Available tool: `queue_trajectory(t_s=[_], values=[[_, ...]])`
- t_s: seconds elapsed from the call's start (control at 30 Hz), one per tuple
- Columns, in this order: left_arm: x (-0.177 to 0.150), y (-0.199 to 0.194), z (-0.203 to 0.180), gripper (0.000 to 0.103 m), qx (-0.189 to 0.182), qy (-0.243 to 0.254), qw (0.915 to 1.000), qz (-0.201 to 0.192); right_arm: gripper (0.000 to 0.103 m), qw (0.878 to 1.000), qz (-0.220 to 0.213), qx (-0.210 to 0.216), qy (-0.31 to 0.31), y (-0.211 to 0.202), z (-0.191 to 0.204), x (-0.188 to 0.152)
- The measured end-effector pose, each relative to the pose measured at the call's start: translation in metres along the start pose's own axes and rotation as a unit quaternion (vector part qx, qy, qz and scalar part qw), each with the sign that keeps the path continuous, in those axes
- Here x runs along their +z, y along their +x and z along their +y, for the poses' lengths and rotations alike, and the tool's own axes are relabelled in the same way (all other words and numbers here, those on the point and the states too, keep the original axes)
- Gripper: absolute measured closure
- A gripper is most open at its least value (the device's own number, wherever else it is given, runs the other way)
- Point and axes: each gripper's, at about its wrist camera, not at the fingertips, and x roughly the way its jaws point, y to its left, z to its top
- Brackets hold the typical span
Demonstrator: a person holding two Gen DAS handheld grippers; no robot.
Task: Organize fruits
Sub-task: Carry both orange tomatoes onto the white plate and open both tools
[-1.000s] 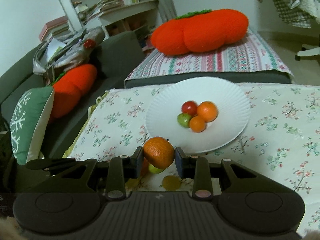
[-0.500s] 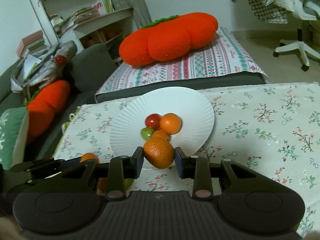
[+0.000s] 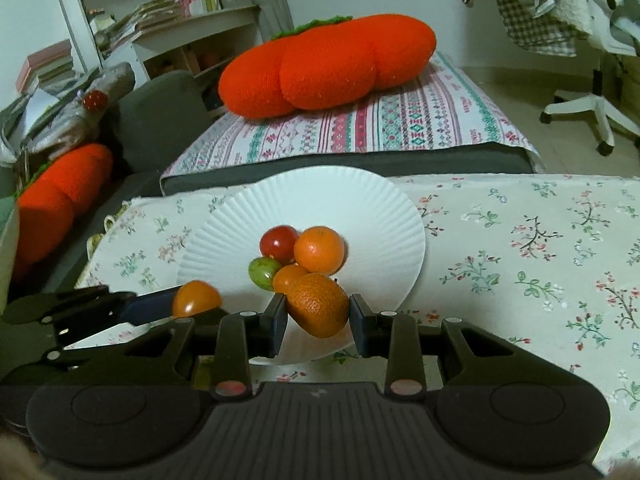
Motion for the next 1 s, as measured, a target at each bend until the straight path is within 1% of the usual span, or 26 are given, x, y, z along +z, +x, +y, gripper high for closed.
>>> queue_trajectory(t_s=[0.1, 0.27, 0.37, 0.43, 0.5, 0.53, 0.63, 0.8, 0.87, 1.0], values=[[-0.001, 0.006, -0.002, 0.096, 0.003, 0.009, 0.9999, 0.004, 0.073, 1.000, 0.003, -0.006, -0.011, 0.004, 0.000, -0.002], [-0.002, 0.013, 0.000, 0.095, 0.006, 0.018, 0.9998, 0.007, 0.072, 1.000, -0.005, 0.000, -0.015, 0.005, -0.001, 0.001], [-0.003, 0.015, 0.003, 0.095, 0.001, 0.012, 0.9999, 0.006, 0.072, 1.000, 0.000, -0.004, -0.013, 0.008, -0.002, 0.000], [-0.004, 0.013, 0.004, 0.091, -0.007, 0.005, 1.0000, 0.004, 0.071, 1.000, 0.002, -0.005, -0.012, 0.009, -0.002, 0.000], [-0.005, 0.012, 0.003, 0.077, -0.006, 0.004, 1.0000, 0.001, 0.071, 1.000, 0.000, -0.005, -0.008, 0.008, -0.003, 0.001], [-0.005, 0.011, 0.002, 0.076, -0.005, 0.009, 0.9999, 0.000, 0.070, 1.000, -0.002, -0.005, -0.005, 0.006, -0.003, 0.001], [-0.004, 0.009, -0.002, 0.076, -0.003, 0.019, 0.9998, 0.000, 0.070, 1.000, -0.006, -0.006, 0.002, 0.004, -0.005, 0.002], [-0.001, 0.003, -0.002, 0.076, -0.011, 0.015, 0.9998, -0.001, 0.070, 1.000, -0.008, -0.005, 0.011, 0.000, -0.008, 0.003], [0.002, -0.002, 0.000, 0.076, -0.011, 0.005, 0.9999, -0.005, 0.070, 1.000, -0.012, -0.002, 0.015, -0.004, -0.009, 0.005], [0.006, -0.009, 0.008, 0.076, -0.010, -0.027, 0.9996, -0.006, 0.061, 1.000, -0.013, 0.009, 0.019, -0.010, -0.009, 0.007]])
